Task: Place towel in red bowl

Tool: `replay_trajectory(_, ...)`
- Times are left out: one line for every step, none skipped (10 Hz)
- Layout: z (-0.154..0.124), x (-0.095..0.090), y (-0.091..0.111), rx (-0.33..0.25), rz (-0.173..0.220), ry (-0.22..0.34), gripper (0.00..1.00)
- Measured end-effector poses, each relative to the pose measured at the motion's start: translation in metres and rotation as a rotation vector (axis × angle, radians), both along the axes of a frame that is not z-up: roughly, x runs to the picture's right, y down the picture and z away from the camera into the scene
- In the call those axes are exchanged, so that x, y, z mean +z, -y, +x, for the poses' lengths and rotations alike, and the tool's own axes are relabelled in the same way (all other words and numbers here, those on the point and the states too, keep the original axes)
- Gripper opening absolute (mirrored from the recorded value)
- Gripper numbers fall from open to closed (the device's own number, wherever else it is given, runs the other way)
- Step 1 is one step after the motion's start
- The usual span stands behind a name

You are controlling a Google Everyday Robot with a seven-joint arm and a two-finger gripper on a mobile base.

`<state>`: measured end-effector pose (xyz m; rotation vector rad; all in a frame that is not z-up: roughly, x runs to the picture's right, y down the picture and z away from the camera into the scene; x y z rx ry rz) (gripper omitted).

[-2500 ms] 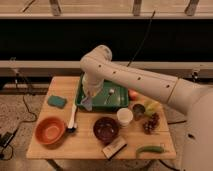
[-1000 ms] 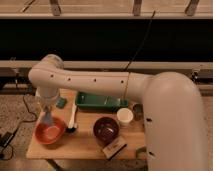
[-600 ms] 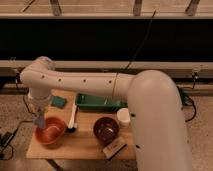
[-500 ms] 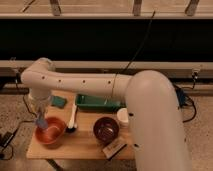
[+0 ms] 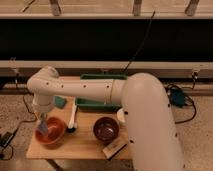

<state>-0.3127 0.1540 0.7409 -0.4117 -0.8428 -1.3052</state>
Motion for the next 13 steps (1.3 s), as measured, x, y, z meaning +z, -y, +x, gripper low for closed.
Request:
replay_trajectory(0.005, 0.007, -0.006, 0.0, -0.023, -0.003, 0.19)
replay_trajectory(0.007, 0.01, -0.01, -0.005, -0.042, -0.001, 0.28)
replay_trajectory(0.009, 0.014, -0.015, -0.012, -0.062, 0.002, 0.39)
replay_trajectory(0.011, 0.019, -0.022, -0.023, -0.08, 0.002, 0.51)
replay_trajectory(0.014, 0.023, -0.025, -0.033, -0.09, -0.001, 0.6)
replay_trajectory(0.016, 0.025, -0.027, -0.038, -0.094, -0.002, 0.68)
replay_trajectory(0.019, 0.026, -0.028, -0.044, -0.092, -0.001, 0.78)
replay_trajectory(0.02, 0.026, -0.028, -0.047, -0.087, 0.002, 0.8)
replay_trajectory(0.021, 0.025, -0.027, -0.046, -0.079, 0.006, 0.8)
replay_trajectory(0.025, 0.021, -0.023, -0.041, -0.061, 0.013, 0.8)
replay_trajectory(0.026, 0.016, -0.021, -0.038, -0.049, 0.021, 0.8)
replay_trajectory(0.03, 0.01, -0.017, -0.033, -0.031, 0.033, 0.8)
replay_trajectory(0.033, 0.004, -0.015, -0.03, -0.009, 0.049, 0.8)
